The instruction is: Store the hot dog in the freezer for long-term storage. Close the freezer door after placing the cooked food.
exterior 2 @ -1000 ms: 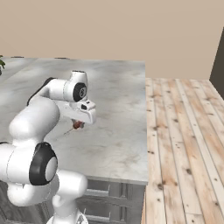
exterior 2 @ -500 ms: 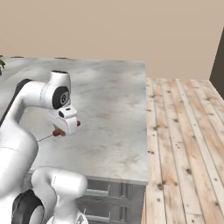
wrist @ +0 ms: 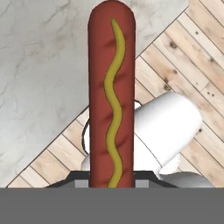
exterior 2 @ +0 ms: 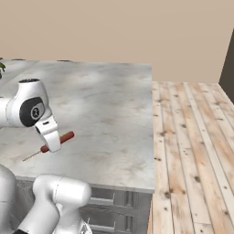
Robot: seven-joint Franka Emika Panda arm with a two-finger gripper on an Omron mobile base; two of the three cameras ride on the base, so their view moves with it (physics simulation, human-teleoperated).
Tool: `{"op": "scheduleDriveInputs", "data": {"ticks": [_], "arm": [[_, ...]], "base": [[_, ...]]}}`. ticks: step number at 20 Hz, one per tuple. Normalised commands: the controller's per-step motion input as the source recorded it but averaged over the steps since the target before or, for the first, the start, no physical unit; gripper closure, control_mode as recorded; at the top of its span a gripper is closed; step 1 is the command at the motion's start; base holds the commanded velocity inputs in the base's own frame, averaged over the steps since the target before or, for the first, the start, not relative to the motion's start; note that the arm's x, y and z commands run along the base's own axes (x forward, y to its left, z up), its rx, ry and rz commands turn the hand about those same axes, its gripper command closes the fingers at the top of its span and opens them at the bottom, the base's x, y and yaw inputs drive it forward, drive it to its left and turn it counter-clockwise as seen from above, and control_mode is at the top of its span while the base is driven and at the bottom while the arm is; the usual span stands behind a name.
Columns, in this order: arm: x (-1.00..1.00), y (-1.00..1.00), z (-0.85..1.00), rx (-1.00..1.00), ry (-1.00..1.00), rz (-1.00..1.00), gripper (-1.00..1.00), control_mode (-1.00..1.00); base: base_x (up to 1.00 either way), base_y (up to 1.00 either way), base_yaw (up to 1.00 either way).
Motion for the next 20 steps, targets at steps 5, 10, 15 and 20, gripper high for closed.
{"op": "scheduleDriveInputs", "data": {"ticks": [5, 10, 15, 20], "arm": [[0.0, 0.03, 0.06, 0.07, 0.03, -0.02, 1.0, -1.0], [-0.03, -0.03, -0.01, 0.14, 0.05, -0.01, 1.0, -1.0], [-0.16, 0.0, -0.18, 0.0, 0.01, -0.06, 1.0, -1.0], [0.0, 0.0, 0.0, 0.0, 0.0, 0.0, 1.0, -1.0]], "base": [[0.0, 0.0, 0.0], [0.0, 0.0, 0.0], [0.0, 0.0, 0.0], [0.0, 0.0, 0.0]]}}
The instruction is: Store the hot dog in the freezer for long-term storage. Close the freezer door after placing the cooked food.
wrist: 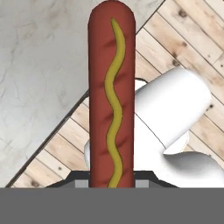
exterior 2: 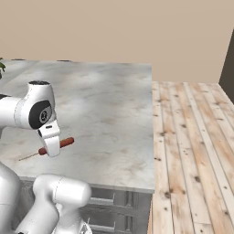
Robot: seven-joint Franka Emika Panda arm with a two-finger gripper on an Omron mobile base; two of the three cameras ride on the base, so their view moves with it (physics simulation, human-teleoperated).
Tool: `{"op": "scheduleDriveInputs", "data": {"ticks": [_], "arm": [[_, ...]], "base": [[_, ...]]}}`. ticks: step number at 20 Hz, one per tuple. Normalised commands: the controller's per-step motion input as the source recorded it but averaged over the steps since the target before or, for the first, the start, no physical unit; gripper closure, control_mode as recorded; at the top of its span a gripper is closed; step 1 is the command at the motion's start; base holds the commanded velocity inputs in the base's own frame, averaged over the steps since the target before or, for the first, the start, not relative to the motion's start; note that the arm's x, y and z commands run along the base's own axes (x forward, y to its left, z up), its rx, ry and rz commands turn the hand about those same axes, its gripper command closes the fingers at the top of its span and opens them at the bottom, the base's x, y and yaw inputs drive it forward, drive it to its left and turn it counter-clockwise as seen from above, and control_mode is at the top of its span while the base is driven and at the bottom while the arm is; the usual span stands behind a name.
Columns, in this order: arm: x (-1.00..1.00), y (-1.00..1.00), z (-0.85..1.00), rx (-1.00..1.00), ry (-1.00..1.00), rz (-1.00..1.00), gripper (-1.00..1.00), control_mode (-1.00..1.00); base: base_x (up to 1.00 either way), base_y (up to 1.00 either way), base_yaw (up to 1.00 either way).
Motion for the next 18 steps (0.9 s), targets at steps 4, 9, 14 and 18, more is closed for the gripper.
{"op": "scheduleDriveInputs", "data": {"ticks": [4, 9, 14, 18], "arm": [[-0.03, 0.0, 0.0, 0.0, 0.0, 0.0, 1.0, -1.0], [-0.02, 0.0, 0.0, 0.0, 0.0, 0.0, 1.0, 1.0], [0.0, 0.0, 0.0, 0.0, 0.0, 0.0, 1.0, 1.0], [0.0, 0.0, 0.0, 0.0, 0.0, 0.0, 1.0, 1.0]], "base": [[0.0, 0.0, 0.0], [-0.28, 0.0, 0.07], [-0.6, 0.05, 0.21], [-0.88, 0.07, 0.2]]}}
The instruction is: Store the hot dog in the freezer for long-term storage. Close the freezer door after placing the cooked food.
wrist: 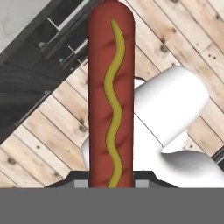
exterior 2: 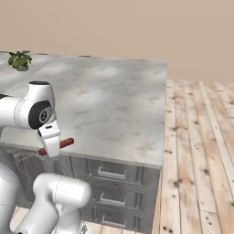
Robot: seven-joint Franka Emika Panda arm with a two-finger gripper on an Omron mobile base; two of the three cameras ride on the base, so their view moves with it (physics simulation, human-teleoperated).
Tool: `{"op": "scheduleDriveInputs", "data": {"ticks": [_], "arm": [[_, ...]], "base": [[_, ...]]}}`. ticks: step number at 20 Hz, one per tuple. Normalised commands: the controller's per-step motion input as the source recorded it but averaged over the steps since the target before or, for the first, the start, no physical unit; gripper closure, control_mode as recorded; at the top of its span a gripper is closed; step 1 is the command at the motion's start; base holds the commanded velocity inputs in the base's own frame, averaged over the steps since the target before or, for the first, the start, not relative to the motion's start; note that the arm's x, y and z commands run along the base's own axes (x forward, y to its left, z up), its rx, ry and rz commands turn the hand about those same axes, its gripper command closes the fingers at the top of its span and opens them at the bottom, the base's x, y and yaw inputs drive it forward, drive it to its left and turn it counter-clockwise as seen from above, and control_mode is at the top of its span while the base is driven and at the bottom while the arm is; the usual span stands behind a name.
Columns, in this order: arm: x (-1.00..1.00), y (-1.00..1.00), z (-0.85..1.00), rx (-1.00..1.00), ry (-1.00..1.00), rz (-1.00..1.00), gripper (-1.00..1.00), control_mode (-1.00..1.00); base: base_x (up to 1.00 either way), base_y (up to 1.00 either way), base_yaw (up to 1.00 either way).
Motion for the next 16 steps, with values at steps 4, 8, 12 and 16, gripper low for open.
{"op": "scheduleDriveInputs", "data": {"ticks": [4, 8, 12, 16], "arm": [[0.0, 0.0, 0.0, 0.0, 0.0, 0.0, 1.0, 1.0], [0.0, 0.0, 0.0, 0.0, 0.0, 0.0, 1.0, 1.0], [0.0, 0.0, 0.0, 0.0, 0.0, 0.0, 1.0, 1.0], [0.0, 0.0, 0.0, 0.0, 0.0, 0.0, 1.0, 1.0]], "base": [[-0.89, 0.13, 0.22], [-0.68, 0.07, 0.54], [-0.42, 0.08, 0.79], [-0.26, 0.0, 0.91]]}}
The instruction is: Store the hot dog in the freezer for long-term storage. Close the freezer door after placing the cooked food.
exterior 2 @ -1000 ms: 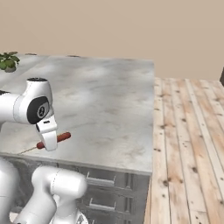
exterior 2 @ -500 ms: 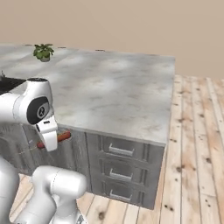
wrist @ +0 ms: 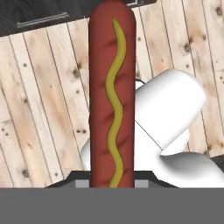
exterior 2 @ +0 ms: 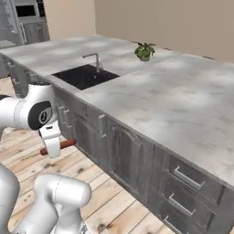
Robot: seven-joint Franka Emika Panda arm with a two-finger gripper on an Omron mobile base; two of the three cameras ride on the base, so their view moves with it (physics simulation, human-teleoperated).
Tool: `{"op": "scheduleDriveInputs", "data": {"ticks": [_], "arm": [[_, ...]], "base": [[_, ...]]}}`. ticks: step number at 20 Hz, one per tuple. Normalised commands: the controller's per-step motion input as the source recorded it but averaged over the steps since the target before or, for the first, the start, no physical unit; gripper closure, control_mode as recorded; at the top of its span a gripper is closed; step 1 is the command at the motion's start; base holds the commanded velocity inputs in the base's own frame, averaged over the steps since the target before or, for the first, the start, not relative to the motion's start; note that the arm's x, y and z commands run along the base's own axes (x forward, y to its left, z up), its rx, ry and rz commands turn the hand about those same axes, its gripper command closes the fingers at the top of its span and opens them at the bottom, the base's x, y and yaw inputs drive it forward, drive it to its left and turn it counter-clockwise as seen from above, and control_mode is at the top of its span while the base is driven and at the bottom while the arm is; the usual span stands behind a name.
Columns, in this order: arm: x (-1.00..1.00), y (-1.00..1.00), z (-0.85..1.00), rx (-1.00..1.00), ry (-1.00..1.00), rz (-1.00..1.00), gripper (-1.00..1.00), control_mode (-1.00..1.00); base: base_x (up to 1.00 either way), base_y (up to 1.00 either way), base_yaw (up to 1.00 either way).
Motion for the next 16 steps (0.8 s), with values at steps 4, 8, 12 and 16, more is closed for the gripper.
{"op": "scheduleDriveInputs", "data": {"ticks": [4, 8, 12, 16], "arm": [[0.0, 0.0, 0.0, 0.0, 0.0, 0.0, 1.0, 1.0], [0.0, 0.0, 0.0, 0.0, 0.0, 0.0, 1.0, 1.0], [0.0, 0.0, 0.0, 0.0, 0.0, 0.0, 1.0, 1.0], [0.0, 0.0, 0.0, 0.0, 0.0, 0.0, 1.0, 1.0]], "base": [[-0.09, -0.24, 0.98], [-0.04, -0.34, 0.98], [0.17, -0.21, 0.66], [0.7, -0.6, 0.4]]}}
